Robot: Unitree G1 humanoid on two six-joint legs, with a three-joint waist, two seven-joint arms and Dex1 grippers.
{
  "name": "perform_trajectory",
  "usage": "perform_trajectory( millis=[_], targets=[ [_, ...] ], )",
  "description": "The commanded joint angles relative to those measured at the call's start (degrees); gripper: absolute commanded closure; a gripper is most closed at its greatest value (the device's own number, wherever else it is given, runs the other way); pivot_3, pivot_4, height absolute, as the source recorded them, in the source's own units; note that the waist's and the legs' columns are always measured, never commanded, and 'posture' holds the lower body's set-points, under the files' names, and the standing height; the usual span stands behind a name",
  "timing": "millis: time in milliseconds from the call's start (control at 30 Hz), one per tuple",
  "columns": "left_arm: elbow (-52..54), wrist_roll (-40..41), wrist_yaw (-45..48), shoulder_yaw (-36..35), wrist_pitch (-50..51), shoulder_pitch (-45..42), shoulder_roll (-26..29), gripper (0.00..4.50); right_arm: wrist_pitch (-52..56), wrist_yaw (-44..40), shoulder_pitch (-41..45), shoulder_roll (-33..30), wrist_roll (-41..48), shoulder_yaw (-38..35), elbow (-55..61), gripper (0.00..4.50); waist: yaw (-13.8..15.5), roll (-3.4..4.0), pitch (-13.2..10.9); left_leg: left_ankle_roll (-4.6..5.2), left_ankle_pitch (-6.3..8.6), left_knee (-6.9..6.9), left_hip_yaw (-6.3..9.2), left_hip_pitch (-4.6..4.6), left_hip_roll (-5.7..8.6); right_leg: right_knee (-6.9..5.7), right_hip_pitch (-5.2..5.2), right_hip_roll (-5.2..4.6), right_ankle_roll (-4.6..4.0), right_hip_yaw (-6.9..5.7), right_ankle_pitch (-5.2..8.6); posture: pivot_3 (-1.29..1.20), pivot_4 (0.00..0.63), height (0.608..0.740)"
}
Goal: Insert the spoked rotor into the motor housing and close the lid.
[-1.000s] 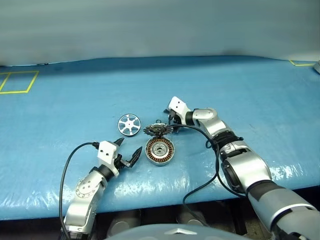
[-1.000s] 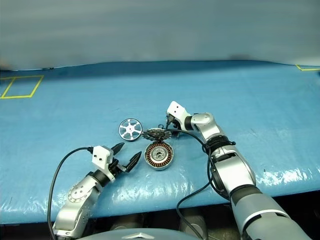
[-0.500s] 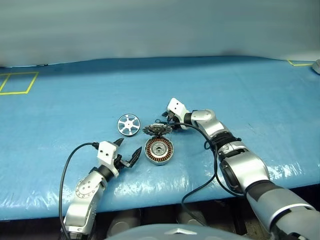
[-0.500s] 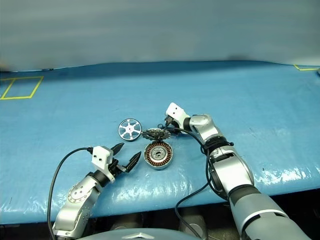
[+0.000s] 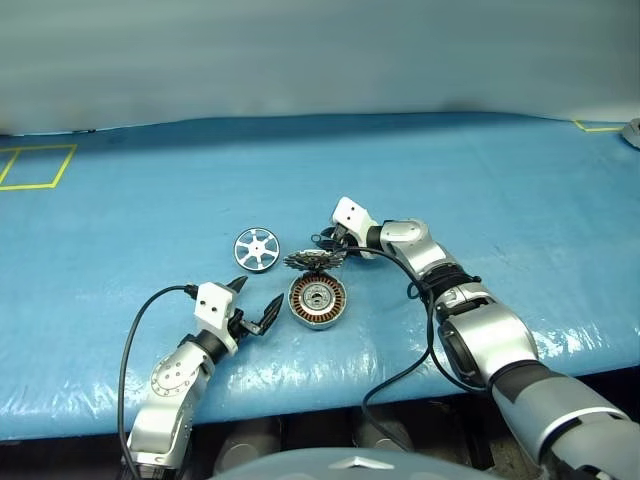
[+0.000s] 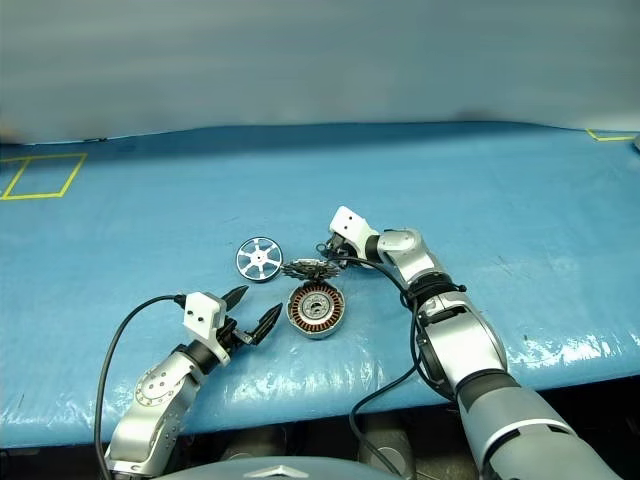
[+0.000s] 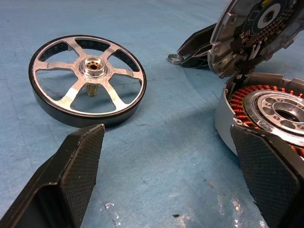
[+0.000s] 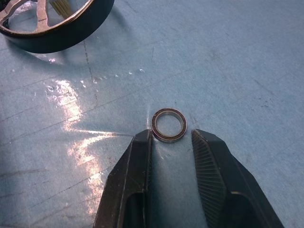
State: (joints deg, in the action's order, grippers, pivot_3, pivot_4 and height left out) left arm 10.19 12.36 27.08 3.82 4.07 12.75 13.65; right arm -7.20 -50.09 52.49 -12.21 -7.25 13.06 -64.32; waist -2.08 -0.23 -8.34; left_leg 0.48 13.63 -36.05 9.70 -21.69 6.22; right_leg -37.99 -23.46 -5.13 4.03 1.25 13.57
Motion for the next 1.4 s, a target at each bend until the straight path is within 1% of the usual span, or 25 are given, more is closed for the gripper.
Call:
perform_trajectory(
  millis=[33,300,467,500,533,633,900,1000,1100,1200,1333,1400],
  targets=[
    [2.5,0.1,-0.3,-0.2,-1.2,0.2,-0.1,0.0,0.8,0.0,-0.4,0.3,-1.0,0.4,-0.7,3.15,0.0,0.0,0.0,0.0,0.0,0.0,0.0,0.0,0.0,0.0,0.0,0.0,0.0,0.0,0.0,0.0,0.15,0.74],
    [2.6,0.2,-0.7,-0.2,-1.2,0.4,-0.1,0.0,0.0,0.8,0.0,0.7,-1.9,0.7,-1.2,3.15,0.0,0.01,0.0,0.0,0.0,0.0,0.0,0.01,-0.03,0.0,0.0,0.03,-0.01,0.01,-0.01,0.0,0.15,0.74],
    [2.7,0.1,-0.9,-0.1,-1.2,0.6,-0.2,0.0,0.8,0.2,1.0,1.7,-0.4,-0.9,-1.5,3.15,-0.1,0.02,0.0,0.02,0.02,0.0,-0.02,0.02,-0.15,0.0,0.0,0.14,-0.08,0.02,-0.05,0.0,0.15,0.74],
    [2.8,0.1,-0.9,0.0,-1.2,0.7,-0.2,0.0,0.9,0.2,1.2,1.9,-0.3,-1.2,-1.6,2.76,-0.1,0.02,0.0,0.03,0.02,0.0,-0.03,0.02,-0.2,0.01,-0.01,0.2,-0.11,0.03,-0.07,0.0,0.15,0.74],
    [2.8,0.1,-0.9,0.0,-1.2,0.7,-0.2,0.0,0.9,0.3,1.4,1.9,-0.4,-1.3,-1.6,2.54,-0.1,0.02,0.0,0.03,0.03,0.0,-0.04,0.02,-0.25,0.01,-0.01,0.26,-0.14,0.03,-0.08,0.0,0.15,0.74],
    [2.8,0.1,-1.0,0.1,-1.2,0.7,-0.3,0.0,-0.1,1.7,1.4,1.9,-1.3,-1.0,-1.6,1.62,-0.1,0.02,0.0,-0.03,0.02,0.02,-0.05,0.02,-0.42,0.03,-0.04,0.46,-0.26,0.04,-0.15,0.0,0.15,0.74],
    [2.9,0.0,-1.0,0.3,-1.0,0.4,-0.3,0.0,0.0,1.5,1.2,2.0,-1.5,-1.0,-1.9,1.62,-0.1,0.03,0.0,-0.18,-0.05,0.02,-0.14,0.02,-0.73,0.05,-0.06,0.74,-0.48,0.04,-0.28,0.0,0.15,0.74],
    [3.2,0.1,-1.1,0.1,-0.9,0.3,-0.3,0.0,0.6,3.3,1.4,1.6,-1.0,-1.9,-1.8,1.62,-0.1,0.03,0.0,-0.22,-0.07,0.02,-0.15,0.03,-0.77,0.05,-0.06,0.77,-0.51,0.04,-0.31,0.0,0.15,0.74],
    [2.9,0.2,-1.0,-0.1,-1.0,0.3,-0.2,0.0,2.1,4.6,1.8,0.4,1.1,-4.6,-1.2,2.17,0.0,0.04,0.0,-0.23,-0.08,0.02,-0.15,0.03,-0.77,0.05,-0.06,0.78,-0.53,0.04,-0.33,0.0,0.15,0.74],
    [2.1,0.3,-0.5,0.2,-0.9,-0.3,-0.2,0.0,3.6,3.5,1.7,-0.6,4.2,-7.6,1.1,3.18,0.0,0.08,0.0,-0.23,-0.08,0.02,-0.16,0.03,-0.77,0.07,-0.06,0.78,-0.53,0.04,-0.33,0.0,0.15,0.74],
    [1.2,0.7,0.7,0.6,-1.0,-1.3,-0.1,0.0,7.3,-1.0,0.4,-2.0,5.8,-7.8,7.6,4.49,-0.1,0.17,-0.1,-0.22,-0.08,0.06,-0.19,0.02,-0.79,0.1,-0.08,0.78,-0.53,0.05,-0.33,0.0,0.15,0.74],
    [0.7,0.8,1.2,0.8,-0.9,-1.9,-0.1,0.0,10.7,-2.1,-0.8,-2.5,7.2,-8.1,13.2,4.49,-0.1,0.17,-0.1,-0.22,-0.07,0.08,-0.19,0.02,-0.81,0.11,-0.1,0.79,-0.53,0.06,-0.33,0.0,0.15,0.74]
  ],
)
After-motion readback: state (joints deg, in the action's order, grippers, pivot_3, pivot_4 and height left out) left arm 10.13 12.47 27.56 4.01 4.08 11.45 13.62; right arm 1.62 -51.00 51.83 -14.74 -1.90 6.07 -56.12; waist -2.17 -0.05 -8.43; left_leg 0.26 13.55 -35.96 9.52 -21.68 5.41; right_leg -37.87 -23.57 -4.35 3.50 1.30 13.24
